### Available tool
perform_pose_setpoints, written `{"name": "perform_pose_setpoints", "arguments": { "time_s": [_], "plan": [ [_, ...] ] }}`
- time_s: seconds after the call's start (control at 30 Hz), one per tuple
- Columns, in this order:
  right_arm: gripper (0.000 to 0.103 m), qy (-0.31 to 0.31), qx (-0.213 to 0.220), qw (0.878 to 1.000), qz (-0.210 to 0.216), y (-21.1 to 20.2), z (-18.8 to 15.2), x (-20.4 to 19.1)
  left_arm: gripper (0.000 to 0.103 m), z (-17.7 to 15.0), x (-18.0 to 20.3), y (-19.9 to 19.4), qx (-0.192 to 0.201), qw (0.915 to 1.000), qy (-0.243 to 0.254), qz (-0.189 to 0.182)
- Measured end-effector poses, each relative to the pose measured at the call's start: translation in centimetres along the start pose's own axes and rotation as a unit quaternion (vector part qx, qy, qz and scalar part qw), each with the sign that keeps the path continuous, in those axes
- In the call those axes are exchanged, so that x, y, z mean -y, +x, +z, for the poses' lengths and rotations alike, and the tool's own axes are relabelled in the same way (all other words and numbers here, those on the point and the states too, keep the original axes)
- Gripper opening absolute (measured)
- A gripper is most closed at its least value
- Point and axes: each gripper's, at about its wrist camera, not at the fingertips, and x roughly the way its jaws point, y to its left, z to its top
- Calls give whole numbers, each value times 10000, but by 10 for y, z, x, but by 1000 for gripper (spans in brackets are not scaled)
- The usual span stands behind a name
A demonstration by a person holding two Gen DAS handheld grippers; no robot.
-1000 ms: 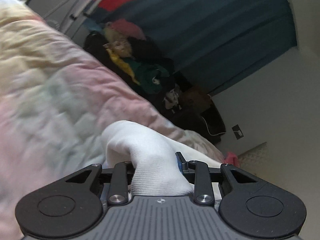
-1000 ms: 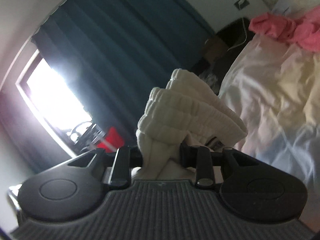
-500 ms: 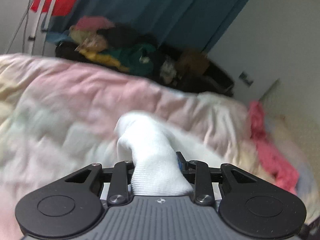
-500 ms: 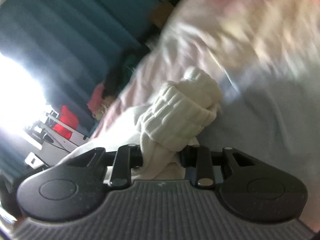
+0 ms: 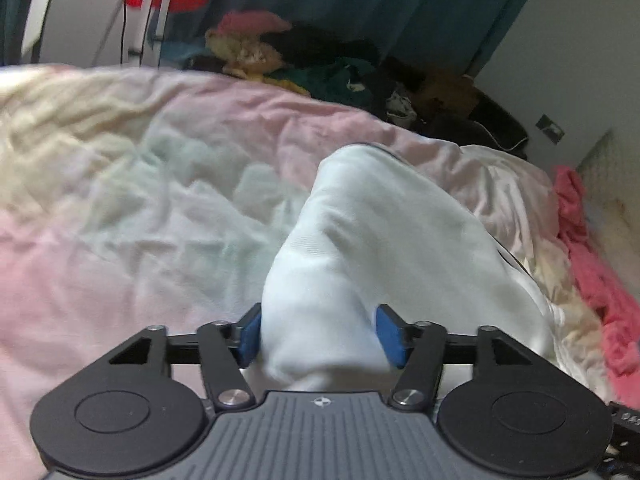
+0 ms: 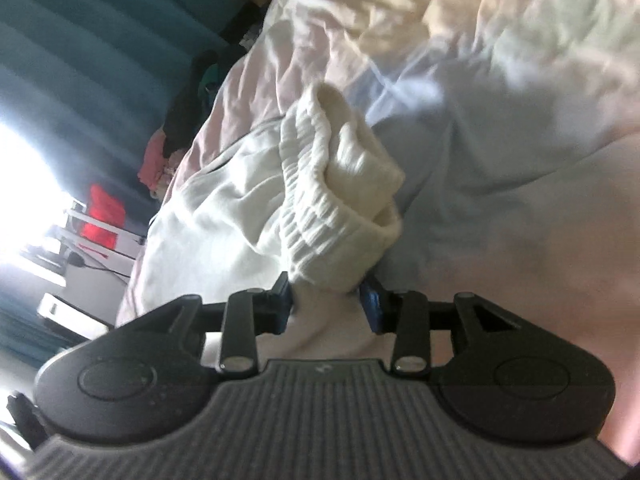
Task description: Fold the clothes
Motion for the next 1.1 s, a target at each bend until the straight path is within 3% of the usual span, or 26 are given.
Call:
{"name": "perform_pose_setpoints", "arguments": {
  "time_s": [0.2,0.33,0.37,0.4,0.47,0.5,0.6,0.8,0.97,1.1],
  "plan": [
    [40,-906,404,9950,54,-72,-6,-28,81,-13,35,-86,432,9964,728,35],
    [43,-1593,805,9836,256,-125,-9,-58,90,-25,58,-150,734,9904,1171,-75],
    [53,-1779,919,9792,316,-139,-13,-65,96,-30,64,-166,867,9883,1249,-67],
    [72,-1965,1034,9743,376,-153,-16,-73,98,-34,69,-182,1013,9861,1316,-57],
    [95,-2319,1276,9633,442,-177,-26,-85,103,-44,77,-213,1309,9813,1409,-45],
    [98,-2490,1400,9572,461,-188,-31,-91,103,-49,79,-227,1440,9791,1432,-46],
    [99,-2861,1560,9433,625,-215,-48,-103,103,-64,84,-262,1735,9732,1506,16],
    [99,-3026,1755,9327,873,-241,-78,-107,103,-92,79,-313,2143,9649,1513,139],
    [99,-3261,2008,9203,806,-237,-101,-102,103,-113,71,-330,2370,9572,1624,346],
    [99,-3406,2228,9105,724,-220,-115,-91,103,-123,63,-321,2446,9542,1668,440]
  ]
}}
